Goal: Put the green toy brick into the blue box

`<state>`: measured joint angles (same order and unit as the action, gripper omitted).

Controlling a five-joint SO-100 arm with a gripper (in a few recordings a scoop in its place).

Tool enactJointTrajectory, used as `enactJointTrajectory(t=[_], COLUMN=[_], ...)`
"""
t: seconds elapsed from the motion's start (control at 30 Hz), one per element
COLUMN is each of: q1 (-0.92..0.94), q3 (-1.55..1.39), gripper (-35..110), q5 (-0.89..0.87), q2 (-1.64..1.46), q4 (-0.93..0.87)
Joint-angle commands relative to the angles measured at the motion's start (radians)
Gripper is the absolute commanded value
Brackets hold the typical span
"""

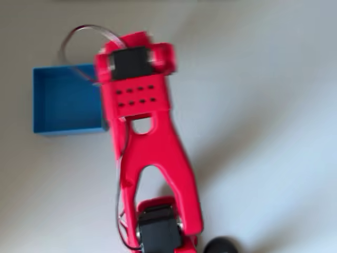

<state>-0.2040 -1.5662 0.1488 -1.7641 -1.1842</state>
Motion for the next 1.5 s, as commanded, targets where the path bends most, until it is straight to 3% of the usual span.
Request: enactJointTrajectory(t=[0.0, 0.47, 0.7, 1.2, 1.37, 1.47], q1=[-0.150, -0.408, -0.434, -0.431, -0.439, -0.439], q3=[0.063, 0.002, -0.086, 0.048, 0.064, 0.071], gripper=[0, 0, 0, 0, 24, 27], q5=[0.021, -0.006, -0.023, -0.094, -0.118, -0.115], q2=[-0.029, -0.025, 0.003, 0.262, 0.262, 0.262], q4=[-0.003, -0.002, 0.081, 0.132, 0.130, 0.129])
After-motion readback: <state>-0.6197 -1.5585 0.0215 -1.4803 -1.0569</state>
